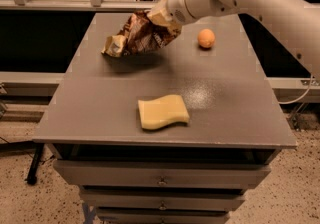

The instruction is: Move brown chip bag near sponge

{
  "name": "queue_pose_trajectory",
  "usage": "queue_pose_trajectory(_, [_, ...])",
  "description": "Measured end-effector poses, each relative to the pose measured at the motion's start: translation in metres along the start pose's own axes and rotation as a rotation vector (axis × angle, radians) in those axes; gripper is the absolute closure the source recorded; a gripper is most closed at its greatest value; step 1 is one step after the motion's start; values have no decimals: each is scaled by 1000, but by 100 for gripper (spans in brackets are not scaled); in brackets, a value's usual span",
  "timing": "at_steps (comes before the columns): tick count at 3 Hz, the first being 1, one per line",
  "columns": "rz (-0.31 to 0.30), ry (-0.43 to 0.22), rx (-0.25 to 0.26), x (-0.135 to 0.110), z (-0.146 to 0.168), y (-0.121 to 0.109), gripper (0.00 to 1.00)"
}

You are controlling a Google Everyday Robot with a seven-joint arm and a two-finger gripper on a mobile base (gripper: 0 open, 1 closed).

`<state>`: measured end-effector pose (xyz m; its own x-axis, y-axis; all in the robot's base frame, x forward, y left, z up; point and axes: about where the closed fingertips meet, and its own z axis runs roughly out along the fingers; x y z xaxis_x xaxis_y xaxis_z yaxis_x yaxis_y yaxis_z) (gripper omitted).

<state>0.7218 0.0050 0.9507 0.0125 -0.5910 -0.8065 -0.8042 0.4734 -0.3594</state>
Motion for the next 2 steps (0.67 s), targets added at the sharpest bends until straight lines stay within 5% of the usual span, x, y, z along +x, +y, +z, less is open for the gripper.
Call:
queue_pose_trajectory(1, [62,37,-18,28,-45,28,100])
queue_pose_trajectory(2, [63,43,-20,25,-41,40,100])
